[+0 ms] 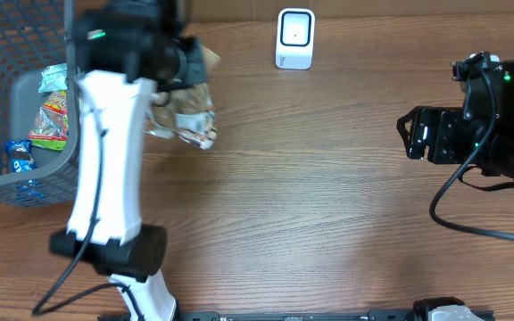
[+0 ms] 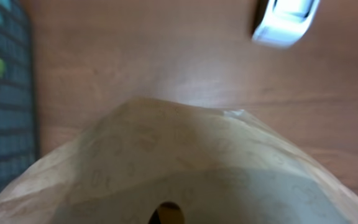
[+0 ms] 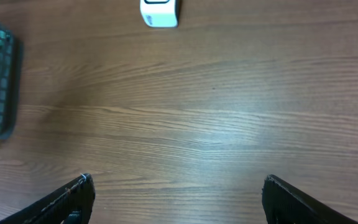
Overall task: Scan the item barcode
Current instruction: 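Lift the pastry out and set it on the table near the scanner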
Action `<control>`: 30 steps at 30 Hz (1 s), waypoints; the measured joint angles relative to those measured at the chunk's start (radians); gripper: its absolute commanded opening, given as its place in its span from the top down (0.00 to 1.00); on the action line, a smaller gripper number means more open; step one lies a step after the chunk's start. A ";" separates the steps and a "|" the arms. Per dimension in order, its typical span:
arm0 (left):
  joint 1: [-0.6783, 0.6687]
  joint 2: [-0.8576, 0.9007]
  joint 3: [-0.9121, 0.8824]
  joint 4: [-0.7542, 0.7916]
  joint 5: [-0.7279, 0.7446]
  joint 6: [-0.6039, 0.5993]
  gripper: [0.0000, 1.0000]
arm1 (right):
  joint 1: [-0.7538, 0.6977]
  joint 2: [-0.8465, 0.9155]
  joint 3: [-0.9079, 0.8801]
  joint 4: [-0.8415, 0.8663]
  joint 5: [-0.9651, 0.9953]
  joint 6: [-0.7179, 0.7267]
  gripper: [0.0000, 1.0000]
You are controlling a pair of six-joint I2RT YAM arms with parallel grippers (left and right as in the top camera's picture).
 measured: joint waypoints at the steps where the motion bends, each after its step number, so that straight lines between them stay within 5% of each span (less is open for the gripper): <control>1: -0.011 0.012 -0.046 0.024 -0.005 -0.002 0.96 | 0.000 0.005 0.000 -0.005 0.005 0.002 0.13; 15: -0.029 0.161 -0.547 0.327 0.004 -0.026 0.96 | 0.000 0.066 0.000 -0.072 0.032 0.008 0.13; 26: -0.029 0.171 -0.599 0.344 0.020 -0.024 0.95 | 0.000 0.066 0.000 -0.071 0.037 0.008 0.12; 30: -0.029 0.171 -0.531 0.274 0.035 -0.011 0.79 | 0.000 0.066 0.000 -0.071 0.038 0.008 0.12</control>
